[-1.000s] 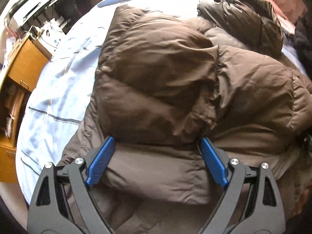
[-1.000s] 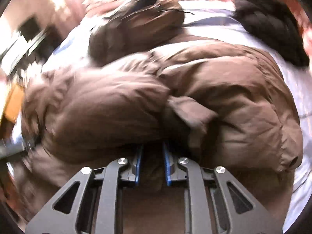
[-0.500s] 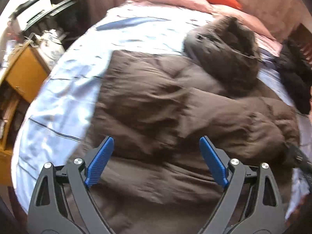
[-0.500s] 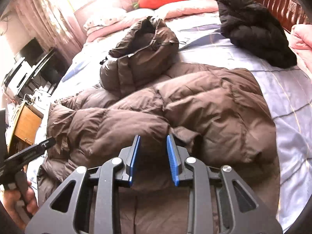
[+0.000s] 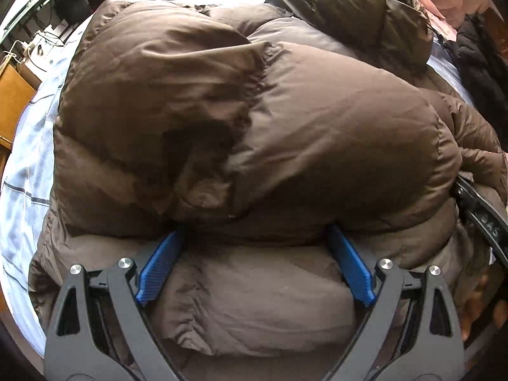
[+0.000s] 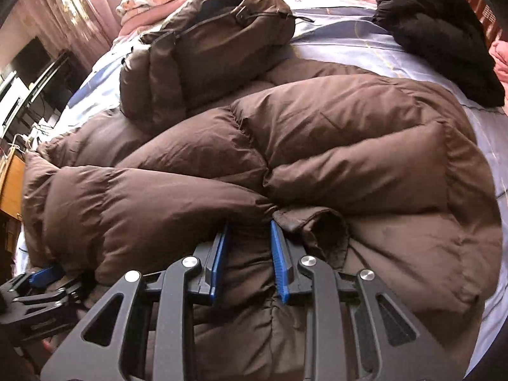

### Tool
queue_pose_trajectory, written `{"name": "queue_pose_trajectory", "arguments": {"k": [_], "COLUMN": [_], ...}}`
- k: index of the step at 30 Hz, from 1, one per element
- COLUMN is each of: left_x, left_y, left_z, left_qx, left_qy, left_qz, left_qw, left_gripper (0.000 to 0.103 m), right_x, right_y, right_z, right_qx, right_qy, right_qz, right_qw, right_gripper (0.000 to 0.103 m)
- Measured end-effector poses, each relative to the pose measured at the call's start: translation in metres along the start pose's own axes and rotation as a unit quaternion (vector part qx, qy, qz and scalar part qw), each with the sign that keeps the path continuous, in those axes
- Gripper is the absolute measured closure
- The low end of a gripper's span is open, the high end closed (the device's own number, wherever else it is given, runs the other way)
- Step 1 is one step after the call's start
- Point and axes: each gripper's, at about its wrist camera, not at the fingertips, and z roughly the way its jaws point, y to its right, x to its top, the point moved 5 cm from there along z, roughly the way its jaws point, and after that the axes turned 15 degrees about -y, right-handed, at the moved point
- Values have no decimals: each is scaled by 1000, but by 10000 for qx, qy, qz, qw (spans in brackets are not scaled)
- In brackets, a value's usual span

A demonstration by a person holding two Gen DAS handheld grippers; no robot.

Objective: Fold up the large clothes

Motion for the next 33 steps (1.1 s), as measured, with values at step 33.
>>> {"name": "queue_pose_trajectory", "arguments": {"k": [33], "left_x": [19], "left_y": [-77], "left_z": [19], "left_qx": [550], "left_qy": [-43], "left_qz": [-1196], "left_qw": [9913], "left_gripper": [3], "right_x": [-9], "right_y": [51], "right_z": [2], "right_qx": [-810], "right_qy": [360], "right_qz": [211], "right_qw": [9958], "right_gripper": [51]}}
